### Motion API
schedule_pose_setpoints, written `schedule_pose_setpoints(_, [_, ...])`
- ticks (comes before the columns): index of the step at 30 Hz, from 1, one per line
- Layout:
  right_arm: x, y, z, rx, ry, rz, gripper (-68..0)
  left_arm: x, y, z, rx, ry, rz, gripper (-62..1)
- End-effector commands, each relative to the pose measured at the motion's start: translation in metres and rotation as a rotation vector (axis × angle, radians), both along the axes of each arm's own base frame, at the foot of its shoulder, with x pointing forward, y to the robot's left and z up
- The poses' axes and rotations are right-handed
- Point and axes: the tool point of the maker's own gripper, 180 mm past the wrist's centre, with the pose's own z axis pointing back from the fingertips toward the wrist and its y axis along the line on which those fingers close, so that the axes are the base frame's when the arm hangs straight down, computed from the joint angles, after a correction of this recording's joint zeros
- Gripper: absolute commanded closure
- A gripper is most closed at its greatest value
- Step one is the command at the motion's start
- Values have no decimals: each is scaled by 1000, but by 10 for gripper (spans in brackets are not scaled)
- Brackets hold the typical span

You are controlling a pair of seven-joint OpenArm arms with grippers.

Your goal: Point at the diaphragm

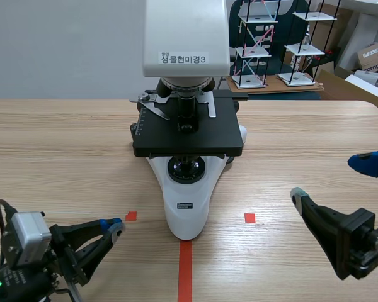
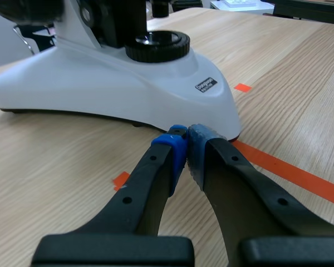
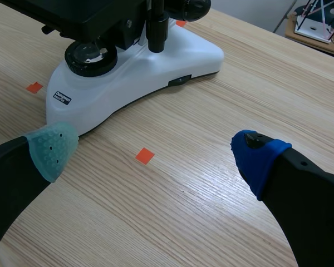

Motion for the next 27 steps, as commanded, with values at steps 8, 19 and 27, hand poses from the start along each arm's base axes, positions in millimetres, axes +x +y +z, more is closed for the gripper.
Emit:
schedule_pose_setpoints(8, [3, 1, 9, 12, -30, 6, -604, 9, -20, 24, -162, -89, 17, -17])
schedule_pose_setpoints(19, [3, 1, 9, 12, -30, 6, -604, 30, -29, 39, -254, -107, 81, -17])
schedule_pose_setpoints(27, [3, 1, 9, 12, -30, 6, -604, 32, -29, 38, -245, -109, 96, -17])
